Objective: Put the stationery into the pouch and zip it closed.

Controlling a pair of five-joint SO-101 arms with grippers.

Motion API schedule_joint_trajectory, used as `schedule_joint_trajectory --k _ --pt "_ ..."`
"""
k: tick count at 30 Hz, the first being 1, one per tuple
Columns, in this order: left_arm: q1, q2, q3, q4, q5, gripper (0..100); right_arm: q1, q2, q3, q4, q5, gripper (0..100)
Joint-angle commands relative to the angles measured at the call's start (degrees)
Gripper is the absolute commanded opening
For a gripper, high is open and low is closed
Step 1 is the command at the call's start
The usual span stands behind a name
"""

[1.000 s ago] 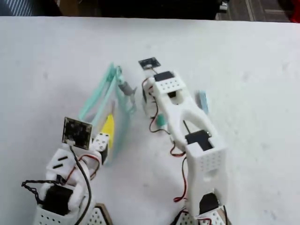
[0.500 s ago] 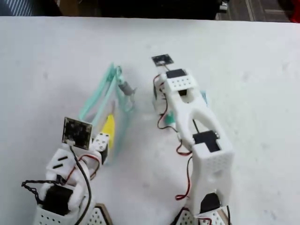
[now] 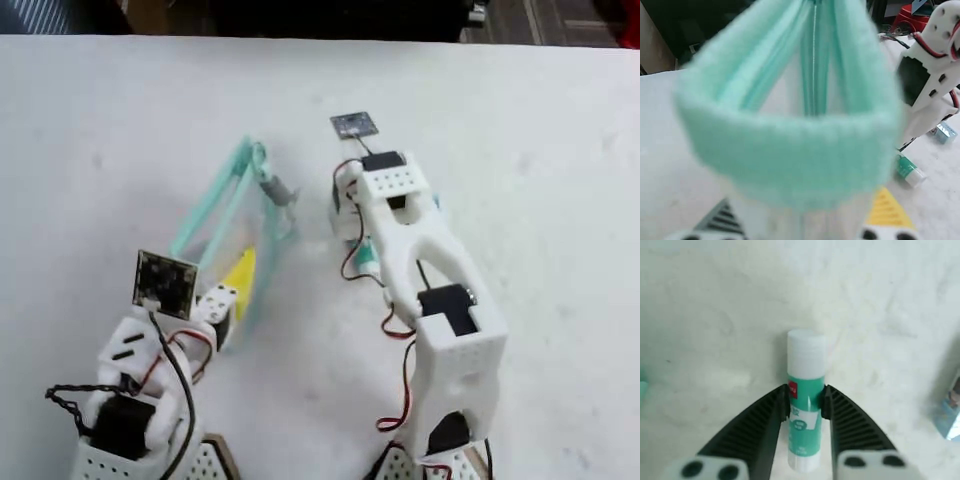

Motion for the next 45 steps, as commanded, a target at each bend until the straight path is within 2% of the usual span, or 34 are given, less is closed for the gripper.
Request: schedule_joint_trajectory --k 1,10,20,34,40,45 --pt "0.75 0.13 -3.43 1.23 0.09 21 0.22 -1.01 -0.70 -1.36 0.70 10.1" --pt "0.92 0.13 -3.16 0.79 0.09 21 0.57 -0.66 -0.70 -2.95 0.70 1.7" --pt "10.33 0.13 -3.08 2.81 -0.26 21 2.15 -0.48 -0.26 -4.35 0.70 2.1" --pt "10.24 0.22 -2.99 2.73 -0.09 21 2.86 2.24 -0.70 -5.23 0.79 2.1" --pt "10.24 0.22 -2.11 1.14 -0.35 13 2.95 3.38 -1.93 -5.67 0.62 2.1" --pt "10.24 0.22 -2.11 1.14 -0.35 13 3.74 3.38 -2.02 -5.23 0.62 2.1"
